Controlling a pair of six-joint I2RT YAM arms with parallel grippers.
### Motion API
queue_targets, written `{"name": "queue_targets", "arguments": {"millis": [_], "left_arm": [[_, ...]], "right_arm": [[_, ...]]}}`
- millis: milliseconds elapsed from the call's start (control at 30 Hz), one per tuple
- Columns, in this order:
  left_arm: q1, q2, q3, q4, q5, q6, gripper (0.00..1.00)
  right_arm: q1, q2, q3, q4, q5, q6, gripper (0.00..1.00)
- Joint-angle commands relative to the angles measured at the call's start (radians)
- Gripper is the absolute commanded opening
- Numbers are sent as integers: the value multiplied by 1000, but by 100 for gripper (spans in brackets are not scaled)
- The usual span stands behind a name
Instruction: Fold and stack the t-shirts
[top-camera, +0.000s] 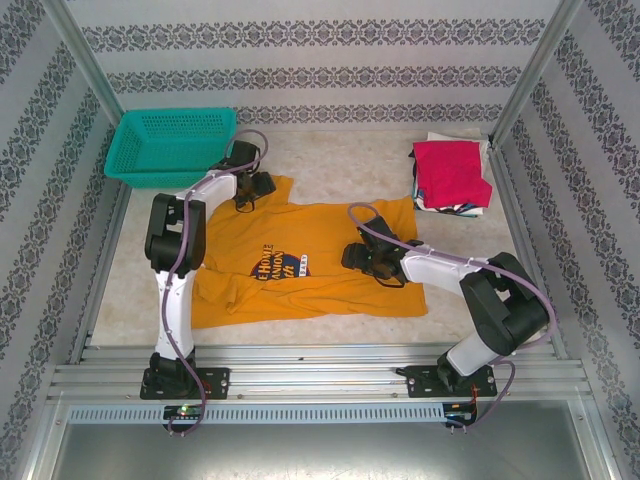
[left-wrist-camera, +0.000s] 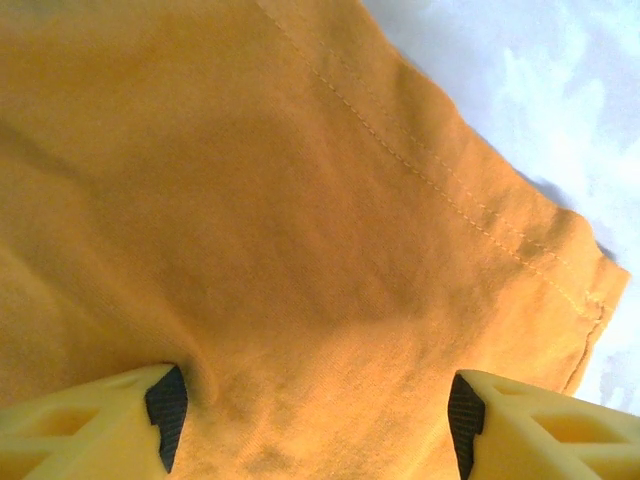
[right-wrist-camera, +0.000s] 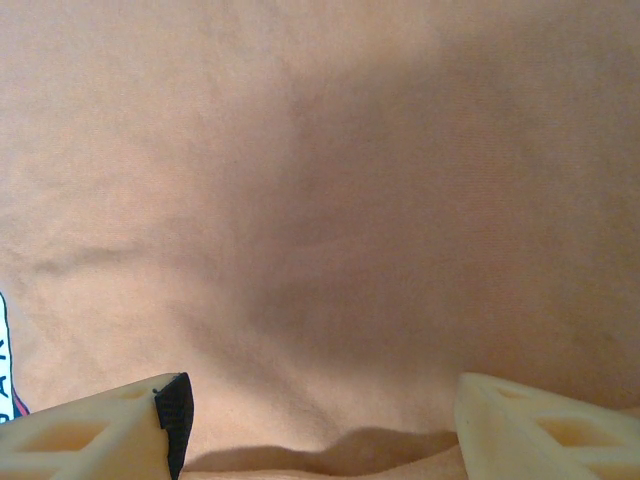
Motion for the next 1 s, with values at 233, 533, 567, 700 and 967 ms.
{"name": "queue_targets", "arguments": {"millis": [233,533,567,700,967], "left_arm": [[-3,-179,-77,72,-2,-2,84],[-3,-312,-211,118,-20,-32,85],[-3,-328,-229,123,-23,-36,85],[-3,-372,-276,136,-25,-56,86],[-30,-415,-324,61,-56,-174,86]], "right_arm": [[-34,132,145,74,-15,-37,70],[-99,296,263,13,-61,3,70],[-111,296,251,5,-63,14,70],[-160,266,199,-43,-40,50,70],[-235,156,144,-89,-78,40,70]]}}
